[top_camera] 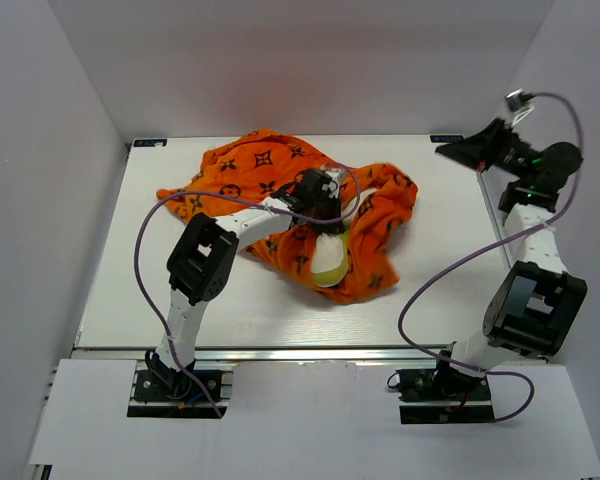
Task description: Put the pillow into the pillowcase
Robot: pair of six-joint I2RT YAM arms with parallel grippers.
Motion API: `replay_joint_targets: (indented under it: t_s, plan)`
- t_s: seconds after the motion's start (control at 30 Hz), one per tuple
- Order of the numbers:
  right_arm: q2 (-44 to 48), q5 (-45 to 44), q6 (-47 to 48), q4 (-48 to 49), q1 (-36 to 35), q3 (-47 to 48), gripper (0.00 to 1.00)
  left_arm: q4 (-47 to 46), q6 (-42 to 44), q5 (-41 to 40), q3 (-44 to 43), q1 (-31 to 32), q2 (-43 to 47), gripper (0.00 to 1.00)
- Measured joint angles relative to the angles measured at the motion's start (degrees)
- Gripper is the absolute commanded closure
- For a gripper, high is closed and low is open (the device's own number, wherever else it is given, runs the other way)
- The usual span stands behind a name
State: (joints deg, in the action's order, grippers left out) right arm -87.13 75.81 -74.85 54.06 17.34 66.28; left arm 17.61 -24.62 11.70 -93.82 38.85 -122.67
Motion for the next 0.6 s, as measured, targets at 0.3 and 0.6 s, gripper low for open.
replay_joint_targets:
  t_s: [0.3, 0.6]
  plan:
    - [3.0, -4.8, -0.8, 8.2, -1.0, 5.2, 0.99, 2.3, 4.6, -0.8, 2.3, 1.3, 0.3, 1.00]
    - [0.6, -19.5, 60.7, -65.0, -10.0, 7.7, 0.31, 5.4, 3.9, 0.3, -0.3, 1.3, 0.5, 1.00]
